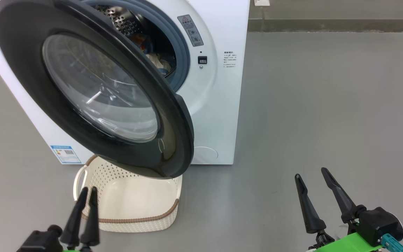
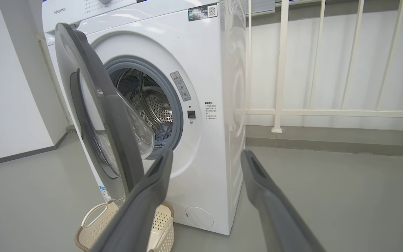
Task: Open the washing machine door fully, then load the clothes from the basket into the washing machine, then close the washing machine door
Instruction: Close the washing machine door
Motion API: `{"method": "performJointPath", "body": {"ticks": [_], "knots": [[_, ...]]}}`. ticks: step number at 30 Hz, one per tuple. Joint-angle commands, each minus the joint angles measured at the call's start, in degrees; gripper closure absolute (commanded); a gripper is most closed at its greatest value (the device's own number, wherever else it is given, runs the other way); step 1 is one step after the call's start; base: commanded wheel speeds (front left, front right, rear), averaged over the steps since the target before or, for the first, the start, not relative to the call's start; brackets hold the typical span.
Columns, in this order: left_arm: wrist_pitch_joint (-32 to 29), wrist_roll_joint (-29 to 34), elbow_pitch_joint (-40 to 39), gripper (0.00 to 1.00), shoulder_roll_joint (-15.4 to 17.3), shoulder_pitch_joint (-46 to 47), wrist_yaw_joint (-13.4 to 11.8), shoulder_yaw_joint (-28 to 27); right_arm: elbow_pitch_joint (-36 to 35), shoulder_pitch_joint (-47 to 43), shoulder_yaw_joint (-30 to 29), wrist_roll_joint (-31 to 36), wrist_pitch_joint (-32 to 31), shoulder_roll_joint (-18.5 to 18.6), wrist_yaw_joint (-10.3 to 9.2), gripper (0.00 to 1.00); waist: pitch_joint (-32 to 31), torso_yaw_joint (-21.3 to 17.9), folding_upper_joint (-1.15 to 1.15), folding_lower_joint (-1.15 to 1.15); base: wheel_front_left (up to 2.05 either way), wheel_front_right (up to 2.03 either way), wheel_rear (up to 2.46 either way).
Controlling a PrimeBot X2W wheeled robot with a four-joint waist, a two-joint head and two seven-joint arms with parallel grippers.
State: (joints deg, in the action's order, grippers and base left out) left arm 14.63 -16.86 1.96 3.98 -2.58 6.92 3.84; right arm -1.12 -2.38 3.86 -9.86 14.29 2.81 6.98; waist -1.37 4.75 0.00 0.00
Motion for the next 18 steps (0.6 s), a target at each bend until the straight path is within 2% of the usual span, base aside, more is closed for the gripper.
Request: {"method": "performJointPath", "body": {"ticks": [1,9,18], "knots": [[0.36,1.11,-1.05,0.0,0.37,1.06,0.27,-2.14,-1.23,0.9,1.37,-0.27,0.39,0.07,0.51,0.0,-0.01,0.02,0.0,0.0,0.0,0.0,0.0],[0.36,2.31,3.12,0.0,-0.47,0.34,0.53,-0.99,0.13,1.09,1.06,-0.39,0.01,0.07,0.51,0.0,-0.19,0.04,0.0,0.0,0.0,0.0,0.0],[0.37,1.82,4.29,0.0,-0.43,0.96,0.56,0.12,0.37,1.25,1.2,-0.55,0.21,0.07,0.51,0.0,-0.23,-0.02,0.0,0.0,0.0,0.0,0.0]]}}
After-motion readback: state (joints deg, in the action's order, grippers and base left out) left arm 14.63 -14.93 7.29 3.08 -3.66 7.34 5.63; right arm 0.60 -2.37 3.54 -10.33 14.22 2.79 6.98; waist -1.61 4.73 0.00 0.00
